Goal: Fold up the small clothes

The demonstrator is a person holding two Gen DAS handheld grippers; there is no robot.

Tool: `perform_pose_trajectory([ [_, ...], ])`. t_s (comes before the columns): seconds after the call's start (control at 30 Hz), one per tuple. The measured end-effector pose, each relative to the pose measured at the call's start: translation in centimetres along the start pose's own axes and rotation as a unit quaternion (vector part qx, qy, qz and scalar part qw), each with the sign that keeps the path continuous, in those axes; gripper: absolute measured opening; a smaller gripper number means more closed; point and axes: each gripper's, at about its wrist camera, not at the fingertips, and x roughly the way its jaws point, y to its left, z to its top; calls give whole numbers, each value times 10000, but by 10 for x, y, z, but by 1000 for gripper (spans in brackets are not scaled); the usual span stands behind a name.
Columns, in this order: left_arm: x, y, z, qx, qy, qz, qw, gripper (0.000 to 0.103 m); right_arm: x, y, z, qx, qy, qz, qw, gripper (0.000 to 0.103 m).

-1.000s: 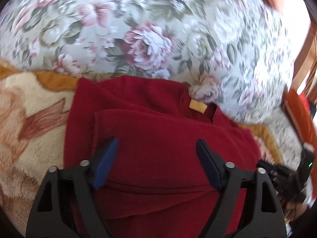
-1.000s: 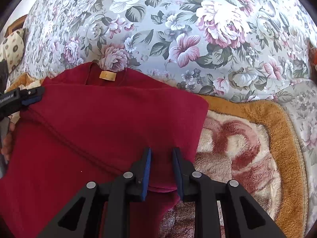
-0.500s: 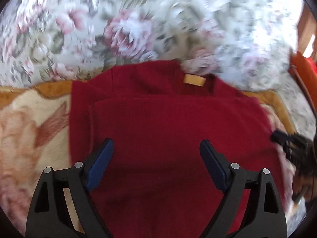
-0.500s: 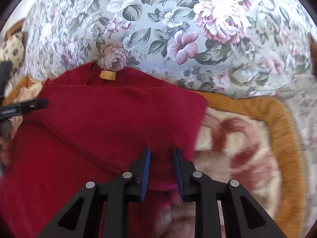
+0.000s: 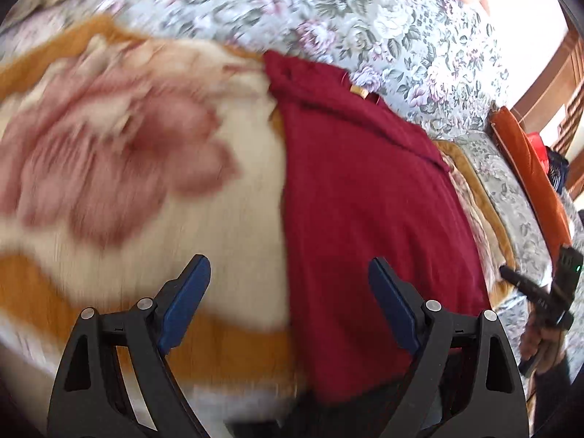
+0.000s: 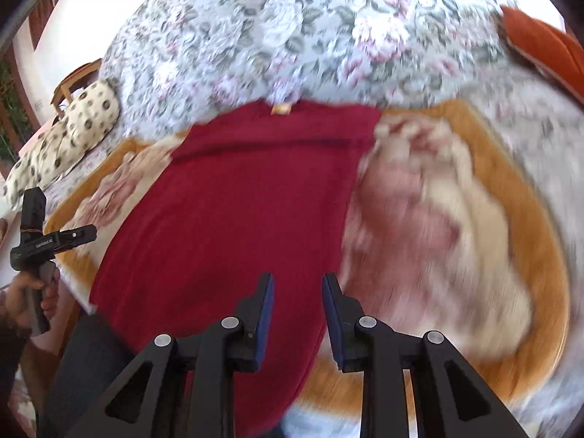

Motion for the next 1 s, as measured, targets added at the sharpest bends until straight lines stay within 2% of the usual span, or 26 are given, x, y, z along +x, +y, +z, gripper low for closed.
perform_pose_trajectory([
  [0.07,-4,-1,-16,-142,10,-165,9998,88,-1,1,-19,287,92,91,9995,26],
  [0.17,-3,-11,-29,-24,71,-510,9987,88,1,-6,-42,909,146,201,9956,28],
  [0.27,2,-20,-39,200,134,-476,9986,88,6,-11,-54,1262,292,217,9913,29],
  [0.37,2,-18,-43,220,90,-549,9982,88,8,-15,-64,1588,317,523,9854,30],
  [0.6,-2,-12,-53,63,219,-802,9965,88,13,-9,-69,1805,370,1231,9751,30],
  [0.73,0,-19,-59,157,299,-902,9954,88,20,-14,-74,2110,305,1627,9634,30],
  [0.83,5,-19,-58,3,356,-1143,9928,87,20,-16,-78,2206,195,1779,9588,30],
  [0.87,7,-20,-57,-50,388,-1240,9915,84,20,-18,-79,2253,172,1829,9568,30],
  [0.9,10,-20,-55,-80,414,-1287,9908,76,21,-20,-80,2306,164,1874,9547,30],
  [0.97,12,-21,-54,-126,417,-1258,9911,66,22,-22,-82,2373,154,1942,9517,30],
  [1.0,12,-19,-53,-198,401,-1306,9904,51,23,-21,-82,2380,156,1954,9513,30],
])
